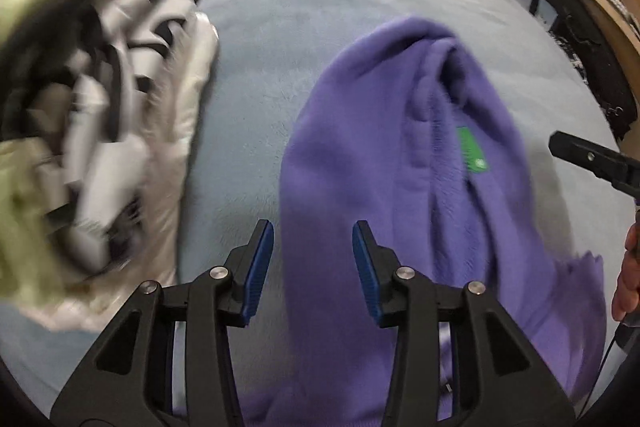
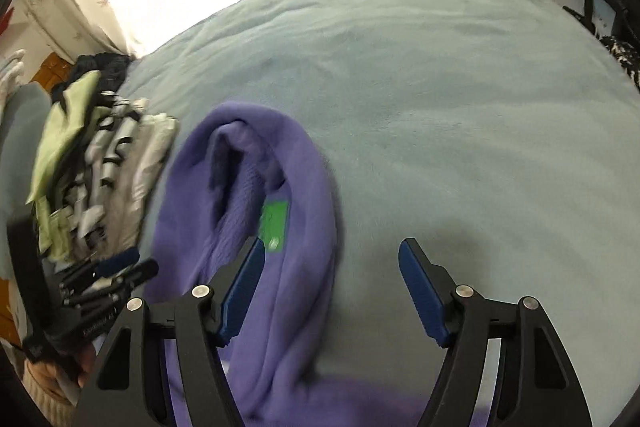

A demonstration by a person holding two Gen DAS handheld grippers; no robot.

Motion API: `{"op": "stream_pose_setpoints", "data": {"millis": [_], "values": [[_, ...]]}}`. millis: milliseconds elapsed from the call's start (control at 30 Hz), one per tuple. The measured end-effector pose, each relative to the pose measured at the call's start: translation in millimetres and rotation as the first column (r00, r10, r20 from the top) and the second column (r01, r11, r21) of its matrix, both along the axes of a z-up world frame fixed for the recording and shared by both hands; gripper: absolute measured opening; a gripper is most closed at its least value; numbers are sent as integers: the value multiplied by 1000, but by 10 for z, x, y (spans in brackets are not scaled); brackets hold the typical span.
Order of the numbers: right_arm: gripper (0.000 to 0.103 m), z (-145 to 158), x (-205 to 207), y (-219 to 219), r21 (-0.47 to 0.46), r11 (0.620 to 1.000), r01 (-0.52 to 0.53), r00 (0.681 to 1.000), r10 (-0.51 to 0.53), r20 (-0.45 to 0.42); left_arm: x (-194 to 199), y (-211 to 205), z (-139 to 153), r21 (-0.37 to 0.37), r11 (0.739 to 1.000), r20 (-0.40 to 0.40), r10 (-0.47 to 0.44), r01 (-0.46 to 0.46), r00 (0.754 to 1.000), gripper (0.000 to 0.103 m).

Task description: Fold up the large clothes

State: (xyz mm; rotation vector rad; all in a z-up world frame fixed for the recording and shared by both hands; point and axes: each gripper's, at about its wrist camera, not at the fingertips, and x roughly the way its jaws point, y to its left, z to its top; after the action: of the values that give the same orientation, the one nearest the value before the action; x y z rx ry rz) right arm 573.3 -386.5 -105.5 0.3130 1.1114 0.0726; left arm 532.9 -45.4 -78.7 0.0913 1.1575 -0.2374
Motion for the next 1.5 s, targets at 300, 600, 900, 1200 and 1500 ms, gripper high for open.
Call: {"op": "stream_pose_setpoints", "data": {"millis": [300,600,900,1200,1500], "values": [[41,-447,517,-63,39,999,5,998,-2,-69,336,66,-394,-70,997,-53,32,-36,998,55],[6,42,205,-44,7,1000,-2,999,2,44,184,15,-52,-42,999,67,31,-28,997,2],[6,1165,-963,-74,63,996,-58,970,41,241,-643,402,853,-79,996,202,51,-35,978,2],[6,1505,-2656,274,-61,985,-162,903,173,393,-1995,666,1161,-119,992,278,-7,42,961,3],[14,659,-3734,315,-144,971,-191,958,216,188,-3304,1061,506,-104,994,129,38,-25,991,3]]}}
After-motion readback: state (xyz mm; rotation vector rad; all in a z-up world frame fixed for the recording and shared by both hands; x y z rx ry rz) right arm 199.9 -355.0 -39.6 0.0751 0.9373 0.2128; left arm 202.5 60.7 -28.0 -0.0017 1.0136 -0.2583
